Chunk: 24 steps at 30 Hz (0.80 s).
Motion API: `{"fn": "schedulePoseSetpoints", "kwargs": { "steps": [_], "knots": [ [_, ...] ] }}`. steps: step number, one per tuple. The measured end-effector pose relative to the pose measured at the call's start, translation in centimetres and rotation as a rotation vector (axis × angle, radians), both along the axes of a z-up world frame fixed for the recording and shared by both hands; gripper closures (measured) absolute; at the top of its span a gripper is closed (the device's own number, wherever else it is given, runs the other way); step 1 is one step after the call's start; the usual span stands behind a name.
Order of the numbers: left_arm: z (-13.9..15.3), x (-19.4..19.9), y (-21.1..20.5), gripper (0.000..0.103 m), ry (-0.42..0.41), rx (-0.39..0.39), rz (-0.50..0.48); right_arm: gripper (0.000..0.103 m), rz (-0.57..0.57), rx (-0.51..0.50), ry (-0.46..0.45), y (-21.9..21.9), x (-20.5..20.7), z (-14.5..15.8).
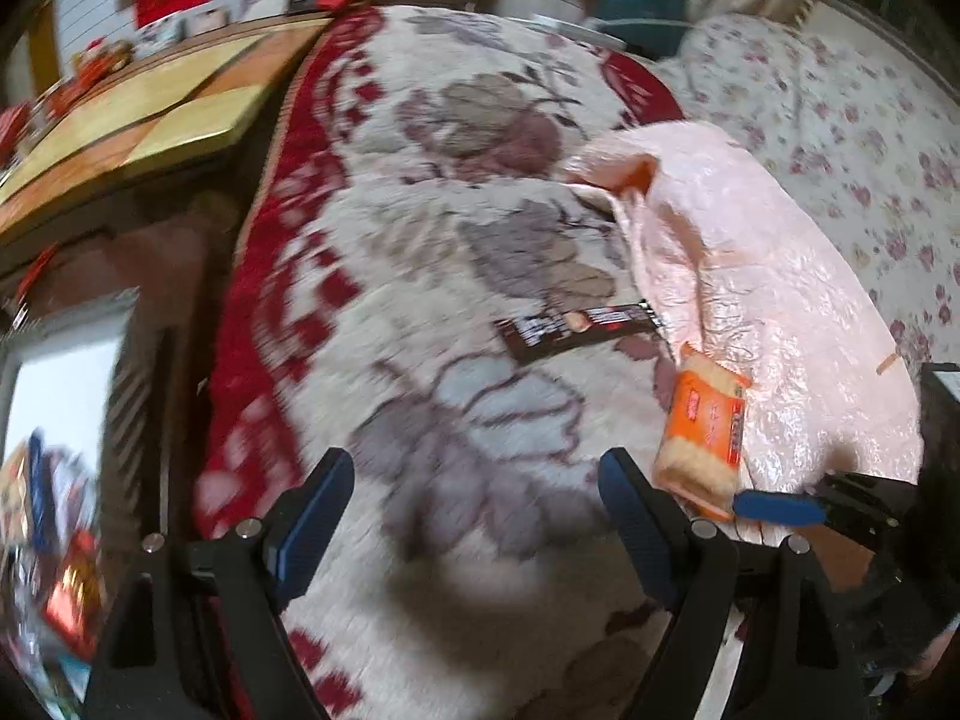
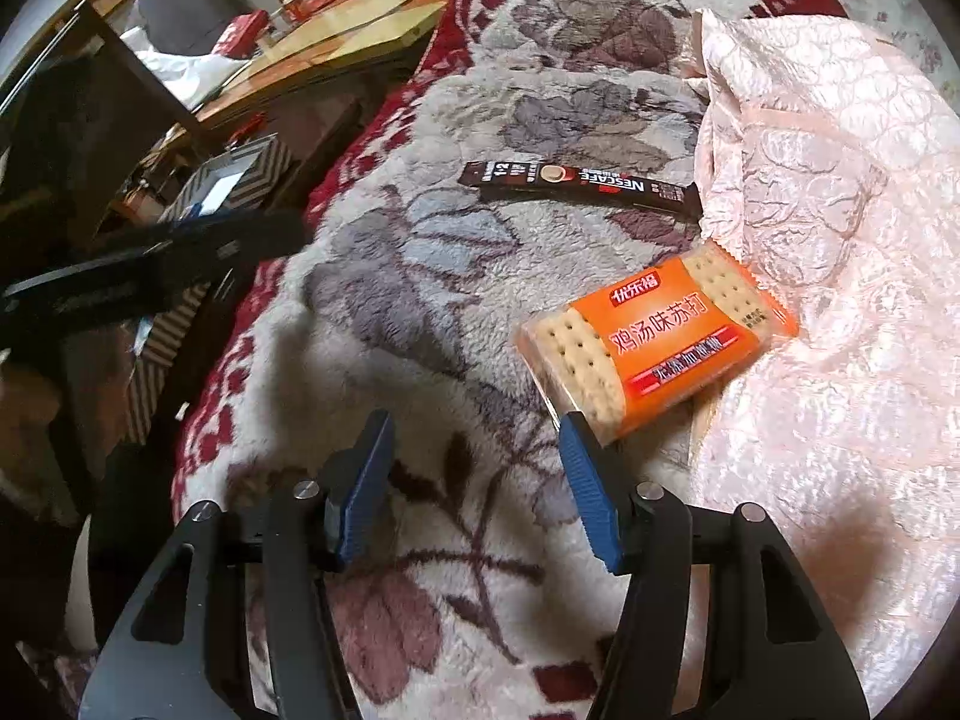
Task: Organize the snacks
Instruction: 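Move both grippers back to the blanket, then grasp the Nescafé coffee stick with left while right grasps the orange cracker pack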
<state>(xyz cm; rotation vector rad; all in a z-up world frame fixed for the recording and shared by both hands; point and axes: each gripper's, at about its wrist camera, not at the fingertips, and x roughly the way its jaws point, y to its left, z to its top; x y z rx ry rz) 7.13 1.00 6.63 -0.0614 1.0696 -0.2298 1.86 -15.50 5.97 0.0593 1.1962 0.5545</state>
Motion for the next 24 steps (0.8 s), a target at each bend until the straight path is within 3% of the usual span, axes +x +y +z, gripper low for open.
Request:
{"fn": "schedulePoseSetpoints", "kwargs": {
  "steps": [11, 15, 20, 23, 24],
  "knots": [
    [-2.6, 6.7, -6.2, 0.018, 0.040, 0.055, -0.251, 0.045, -0.063, 0.014, 0.012, -3.2, 0.1, -0.3],
    [-3.9, 8.1, -8.6, 0.018, 0.050, 0.120, -0.342, 0.045, -0.081, 0.024, 0.024, -4.1, 0.3, -0.8],
    [-5.4, 9.6, -10.5, 0.018, 0.073, 0.167, -0.377, 0.045, -0.109, 0.032, 0.034, -5.0, 0.7, -1.4],
    [-6.0, 10.5, -11.0, 0.018, 0.079, 0.178, -0.349, 0.045, -0.132, 0.034, 0.037, -5.3, 1.2, -1.6],
    [-6.1, 10.7, -10.9, 0.024, 0.079, 0.176, -0.329, 0.045, -0.141, 0.037, 0.039, -5.4, 1.3, -1.6]
  ]
}}
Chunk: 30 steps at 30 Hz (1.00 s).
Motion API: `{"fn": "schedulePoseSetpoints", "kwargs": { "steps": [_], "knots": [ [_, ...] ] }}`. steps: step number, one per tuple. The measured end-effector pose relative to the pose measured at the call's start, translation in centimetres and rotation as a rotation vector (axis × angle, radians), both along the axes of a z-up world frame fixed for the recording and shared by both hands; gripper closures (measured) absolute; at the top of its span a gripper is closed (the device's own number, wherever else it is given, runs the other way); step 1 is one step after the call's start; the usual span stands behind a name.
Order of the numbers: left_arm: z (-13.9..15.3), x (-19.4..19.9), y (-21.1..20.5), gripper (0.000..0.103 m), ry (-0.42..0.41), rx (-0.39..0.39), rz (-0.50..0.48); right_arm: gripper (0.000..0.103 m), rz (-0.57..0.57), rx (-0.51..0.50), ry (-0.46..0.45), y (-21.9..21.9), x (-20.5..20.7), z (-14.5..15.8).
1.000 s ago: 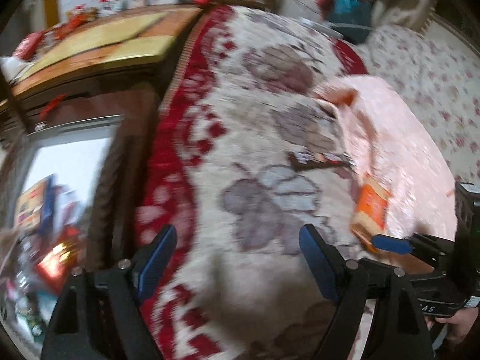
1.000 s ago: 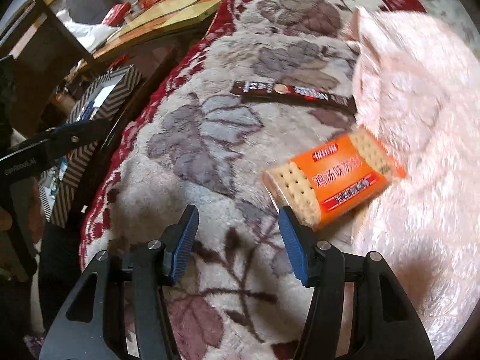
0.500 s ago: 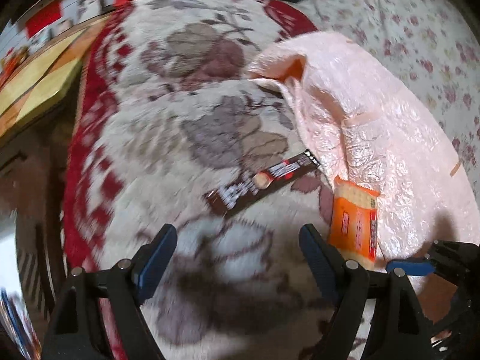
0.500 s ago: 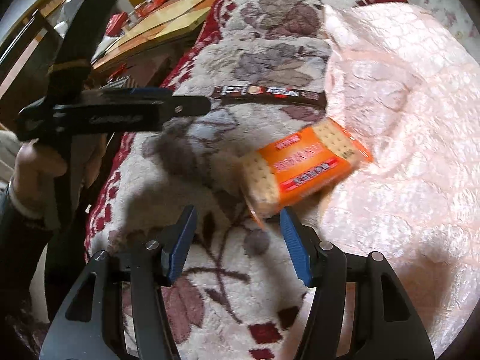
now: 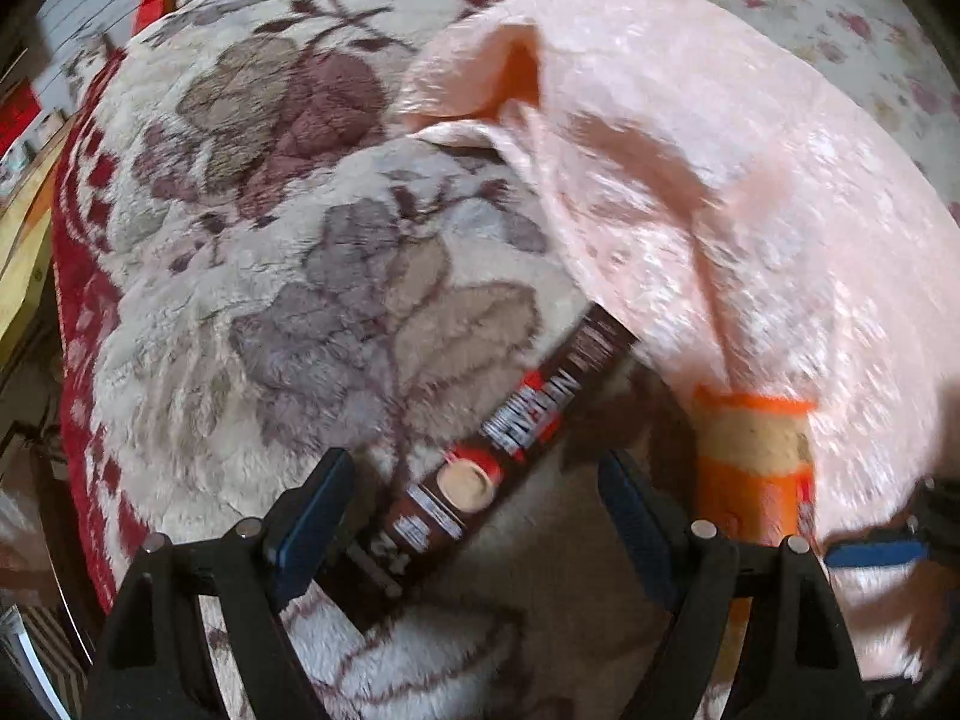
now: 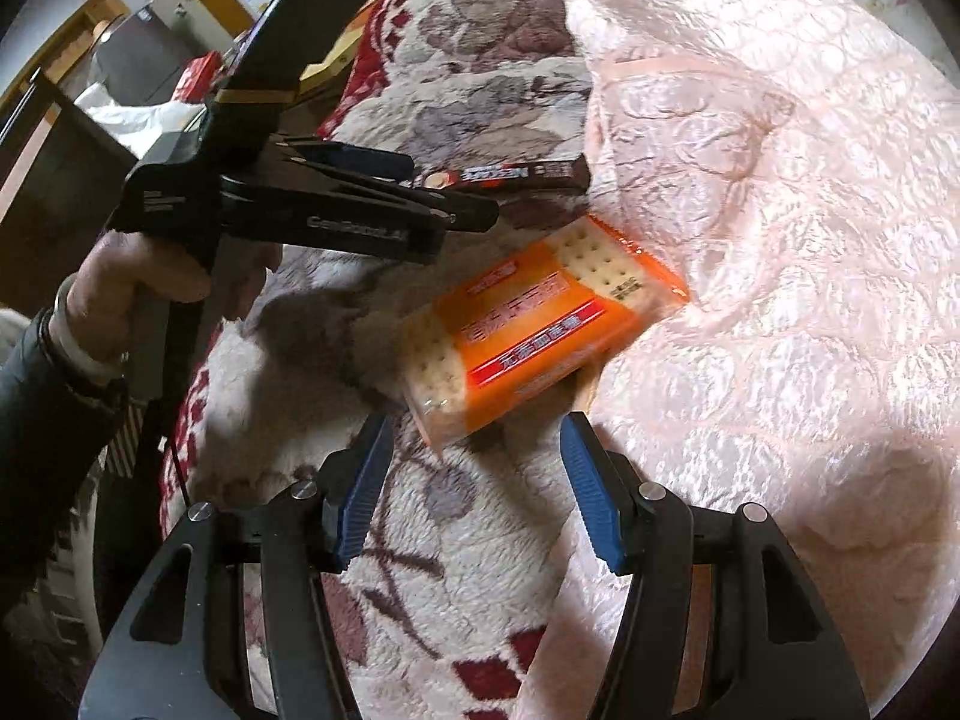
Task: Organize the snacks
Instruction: 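Grasp the Nescafé coffee stick with left while right grasps the orange cracker pack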
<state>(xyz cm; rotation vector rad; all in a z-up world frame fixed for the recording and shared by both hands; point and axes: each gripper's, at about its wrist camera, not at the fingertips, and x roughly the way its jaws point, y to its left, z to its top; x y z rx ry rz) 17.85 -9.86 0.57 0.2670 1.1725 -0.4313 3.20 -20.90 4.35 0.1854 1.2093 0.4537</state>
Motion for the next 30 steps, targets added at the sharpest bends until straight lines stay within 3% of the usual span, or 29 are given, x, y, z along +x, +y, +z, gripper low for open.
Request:
{"fn": "schedulePoseSetpoints", "kwargs": {
  "steps": [4, 6, 10, 20, 24, 27, 29, 30],
  "knots": [
    [0.3, 1.0, 1.8, 0.069, -0.007, -0.036, 0.132, 0.042, -0.037, 0.011, 0.004, -0.2, 0.9, -0.1],
    [0.3, 1.2, 2.6, 0.080, -0.004, -0.047, 0.168, 0.040, -0.054, 0.016, 0.003, -0.1, 1.5, -0.3],
    [0.4, 0.6, 3.6, 0.090, -0.016, -0.055, 0.181, 0.040, -0.093, 0.004, 0.009, 0.0, 2.8, -0.6],
    [1.1, -2.1, 6.3, 0.092, 0.011, -0.112, 0.262, 0.032, -0.121, -0.069, 0.017, 2.5, 6.2, -1.8],
    [1.4, -2.3, 6.9, 0.091, 0.015, -0.112, 0.270, 0.032, -0.008, -0.150, -0.066, 4.5, 6.6, -1.0],
    [1.1, -2.1, 6.9, 0.087, 0.028, -0.116, 0.280, 0.032, -0.003, -0.153, -0.067, 3.8, 6.8, -1.0],
    [1.2, -2.1, 6.7, 0.080, 0.030, -0.115, 0.277, 0.032, -0.049, -0.159, -0.053, 2.6, 6.8, -1.1],
    [1.2, -2.1, 6.5, 0.071, 0.034, -0.118, 0.272, 0.032, -0.069, -0.157, -0.045, 2.1, 6.8, -1.0]
  ]
}}
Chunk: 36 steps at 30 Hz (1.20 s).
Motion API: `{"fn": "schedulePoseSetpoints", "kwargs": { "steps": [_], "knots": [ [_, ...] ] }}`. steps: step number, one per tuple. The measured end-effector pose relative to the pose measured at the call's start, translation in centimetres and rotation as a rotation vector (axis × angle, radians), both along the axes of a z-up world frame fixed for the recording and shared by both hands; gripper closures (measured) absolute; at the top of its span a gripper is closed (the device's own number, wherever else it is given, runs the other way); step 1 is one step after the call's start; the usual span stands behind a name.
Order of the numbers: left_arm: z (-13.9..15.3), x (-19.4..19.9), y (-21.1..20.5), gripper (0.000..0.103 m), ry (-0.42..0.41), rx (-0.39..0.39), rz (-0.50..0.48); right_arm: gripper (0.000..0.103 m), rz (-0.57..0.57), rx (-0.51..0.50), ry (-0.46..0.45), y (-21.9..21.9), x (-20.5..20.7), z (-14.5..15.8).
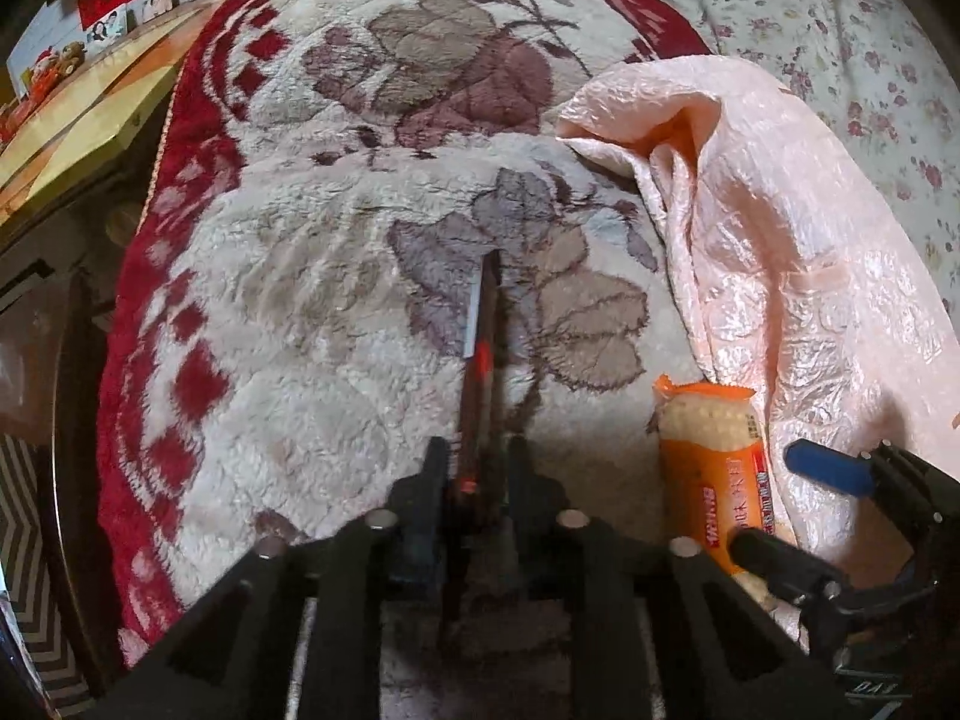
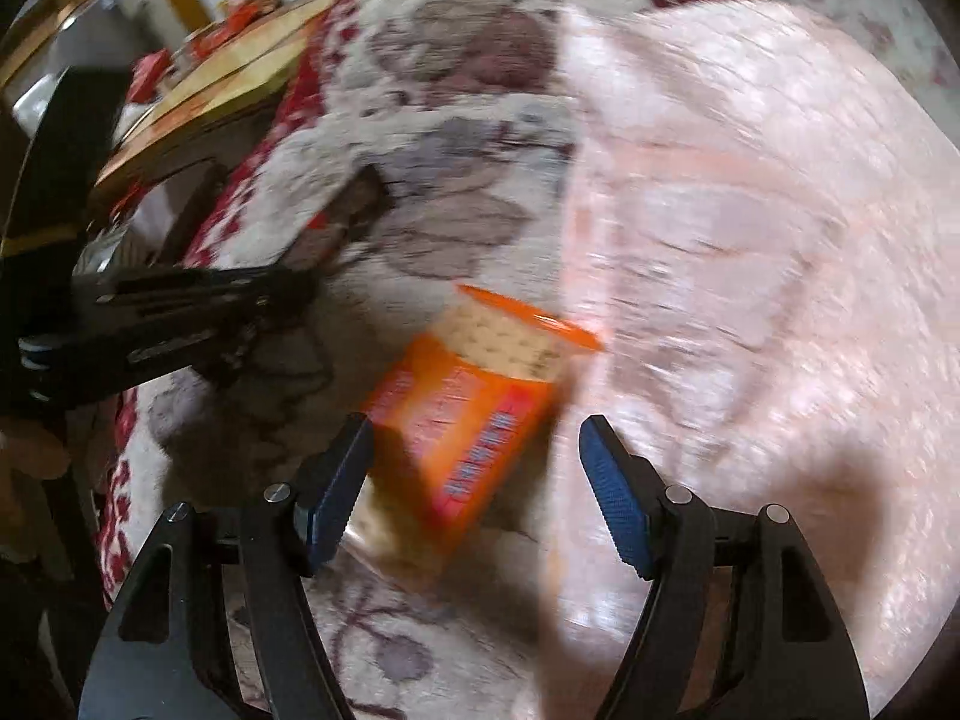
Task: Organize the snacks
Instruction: 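Grasp the Nescafé coffee stick with left while right grasps the orange cracker pack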
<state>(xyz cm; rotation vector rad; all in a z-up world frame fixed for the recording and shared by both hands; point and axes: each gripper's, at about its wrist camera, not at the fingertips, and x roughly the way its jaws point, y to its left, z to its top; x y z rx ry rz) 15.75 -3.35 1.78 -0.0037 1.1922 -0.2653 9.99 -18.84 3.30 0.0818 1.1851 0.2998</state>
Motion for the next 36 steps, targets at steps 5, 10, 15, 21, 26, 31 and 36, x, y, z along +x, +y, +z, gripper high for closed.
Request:
{"fn": "schedulePoseSetpoints", "kwargs": {
  "steps": [5, 10, 15, 21, 26, 31, 36],
  "knots": [
    [-0.4, 0.3, -1.8, 0.036, -0.003, 0.012, -0.023, 0.031, -0.040, 0.049, 0.003, -0.2, 0.1, 0.5],
    [-0.7, -0.1, -2.6, 0.049, -0.030, 0.101, -0.025, 0.031, -0.021, 0.011, 0.044, 2.7, 0.9, -0.9],
    [-0.2, -0.6, -1.0, 0.079, -0.035, 0.083, -0.007, 0.040, 0.030, 0.018, 0.008, 2.8, 0.2, -1.8],
    [0.2, -1.6, 1.5, 0.082, -0.022, -0.026, 0.076, 0.047, 0.066, 0.056, -0.004, 1.4, -1.1, -1.2],
    [1.1, -3.9, 3.2, 0.082, -0.035, -0.047, 0.123, 0.048, 0.074, 0.088, -0.012, 1.4, -2.2, -0.9],
    [1.9, -6.0, 4.7, 0.082, -0.060, -0.025, 0.167, 0.050, 0.101, 0.120, -0.036, 2.2, -3.4, 0.5],
    [2.5, -8.4, 6.2, 0.082, -0.066, -0.019, 0.201, 0.050, 0.139, 0.094, -0.019, 3.6, -4.4, 0.5]
  ]
}}
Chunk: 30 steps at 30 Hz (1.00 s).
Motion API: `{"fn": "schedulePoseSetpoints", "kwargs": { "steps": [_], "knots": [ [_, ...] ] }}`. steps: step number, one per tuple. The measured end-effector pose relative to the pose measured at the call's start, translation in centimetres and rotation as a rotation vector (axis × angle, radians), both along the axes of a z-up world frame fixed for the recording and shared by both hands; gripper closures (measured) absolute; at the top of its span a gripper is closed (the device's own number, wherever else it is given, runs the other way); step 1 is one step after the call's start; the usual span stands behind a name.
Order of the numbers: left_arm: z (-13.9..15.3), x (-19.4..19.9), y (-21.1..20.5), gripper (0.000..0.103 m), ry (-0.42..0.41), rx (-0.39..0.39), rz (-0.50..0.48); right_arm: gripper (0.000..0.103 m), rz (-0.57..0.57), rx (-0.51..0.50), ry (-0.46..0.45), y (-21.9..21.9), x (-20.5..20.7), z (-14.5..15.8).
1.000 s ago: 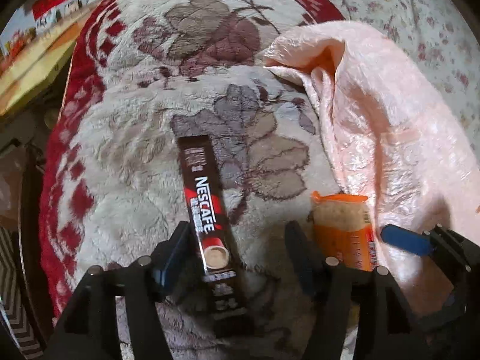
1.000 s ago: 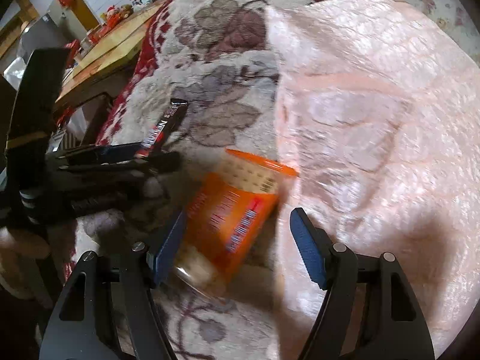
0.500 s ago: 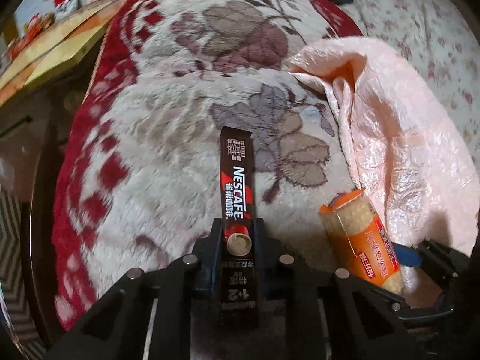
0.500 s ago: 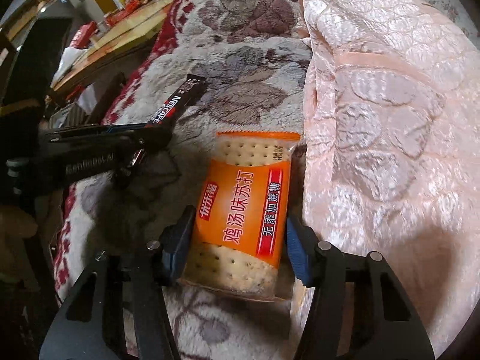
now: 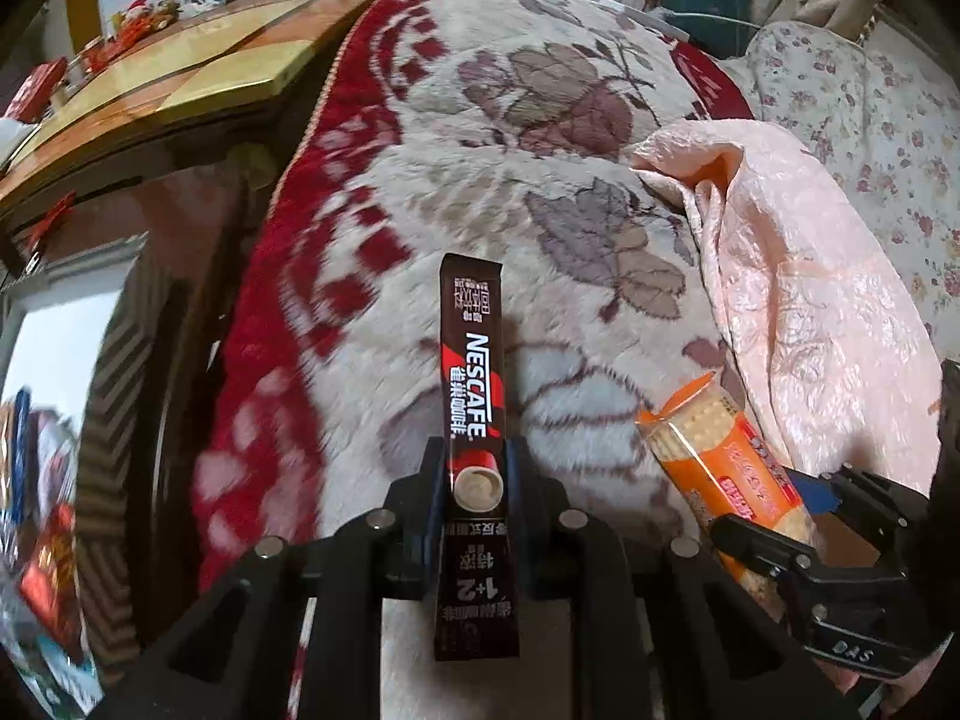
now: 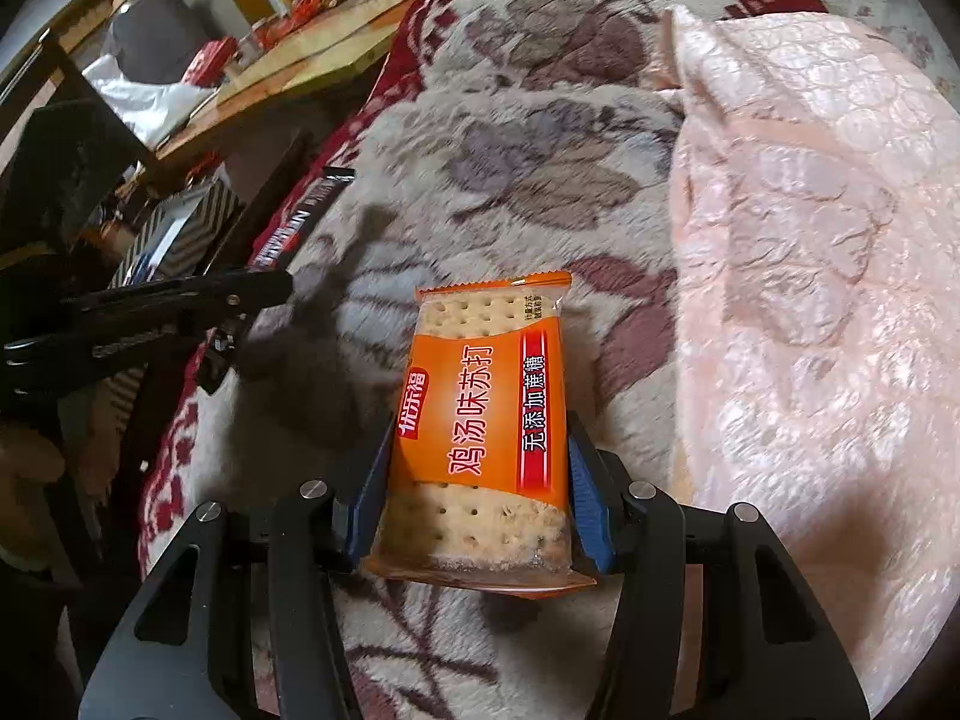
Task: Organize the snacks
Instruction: 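Grasp the Nescafé coffee stick with left while right grasps the orange cracker pack, then carry the coffee stick and orange cracker pack over the white tray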
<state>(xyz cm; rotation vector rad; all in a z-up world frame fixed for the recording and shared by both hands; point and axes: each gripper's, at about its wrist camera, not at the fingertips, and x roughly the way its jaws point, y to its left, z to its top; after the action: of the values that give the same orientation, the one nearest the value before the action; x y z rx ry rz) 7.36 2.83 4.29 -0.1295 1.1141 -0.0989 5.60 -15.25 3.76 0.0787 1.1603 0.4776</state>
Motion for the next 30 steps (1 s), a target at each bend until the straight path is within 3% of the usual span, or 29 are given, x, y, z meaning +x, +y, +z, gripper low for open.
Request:
{"fn": "schedulePoseSetpoints", "kwargs": {
  "steps": [4, 7, 11, 12, 19, 30],
  "knots": [
    [-0.2, -1.6, 0.7, 0.082, 0.003, 0.013, 0.020, 0.050, -0.003, -0.036, 0.007, 0.5, -0.1, -0.2],
    [-0.4, -2.4, 1.2, 0.082, 0.009, 0.010, 0.032, 0.042, 0.008, -0.106, 0.016, 1.3, 0.4, -0.6],
    [-0.3, -3.2, 1.7, 0.082, 0.006, 0.007, 0.046, 0.045, 0.042, -0.158, 0.005, 2.3, 1.1, -0.9],
    [-0.2, -3.4, 1.8, 0.082, 0.002, 0.007, 0.048, 0.050, 0.047, -0.155, 0.002, 2.4, 1.1, -0.9],
    [1.2, -5.1, 2.2, 0.082, -0.039, 0.020, 0.061, 0.050, 0.044, -0.054, 0.004, 1.9, -0.3, -0.1],
    [3.1, -7.6, 4.5, 0.082, -0.083, 0.062, 0.122, 0.050, 0.105, -0.002, -0.045, 5.4, -2.2, 2.9]
  ]
}}
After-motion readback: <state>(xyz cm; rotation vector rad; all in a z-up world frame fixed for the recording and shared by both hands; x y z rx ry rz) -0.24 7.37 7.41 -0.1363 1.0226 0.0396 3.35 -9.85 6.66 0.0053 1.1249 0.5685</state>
